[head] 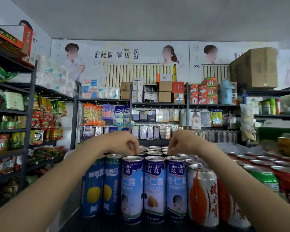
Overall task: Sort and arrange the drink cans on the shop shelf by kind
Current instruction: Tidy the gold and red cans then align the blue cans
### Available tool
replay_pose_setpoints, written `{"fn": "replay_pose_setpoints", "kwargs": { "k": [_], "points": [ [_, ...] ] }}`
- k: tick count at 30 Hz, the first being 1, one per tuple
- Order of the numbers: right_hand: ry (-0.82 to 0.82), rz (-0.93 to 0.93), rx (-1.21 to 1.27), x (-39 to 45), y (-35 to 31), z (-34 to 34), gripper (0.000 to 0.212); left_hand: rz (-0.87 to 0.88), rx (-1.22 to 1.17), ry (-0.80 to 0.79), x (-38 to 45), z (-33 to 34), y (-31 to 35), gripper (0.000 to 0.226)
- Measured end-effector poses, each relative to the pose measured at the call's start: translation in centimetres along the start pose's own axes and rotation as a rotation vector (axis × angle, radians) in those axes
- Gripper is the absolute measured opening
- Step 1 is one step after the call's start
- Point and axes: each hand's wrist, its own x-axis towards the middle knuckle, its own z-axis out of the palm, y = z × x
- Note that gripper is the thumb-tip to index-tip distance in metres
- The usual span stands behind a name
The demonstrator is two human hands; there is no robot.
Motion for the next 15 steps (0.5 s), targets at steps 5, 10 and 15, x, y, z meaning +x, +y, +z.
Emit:
{"fn": "replay_pose_setpoints", "kwargs": {
  "k": [5,10,15],
  "points": [
    [-0.023,0.028,-0.039,1.0,-0.1,0.8,0.007,0.041,0.068,0.045,0.8,0.4,-0.6,0.012],
    [-0.036,0.022,-0.025,0.5,-0.2,0.9,0.005,0.073,0.043,0.045,0.5,0.3,-0.6,0.011],
    [0.177,0.028,0.008,-0.6,-2.1,0.2,0.011,0.096,-0.063,0.173,-1.4,0.0,-0.7,0.016]
  ]
}}
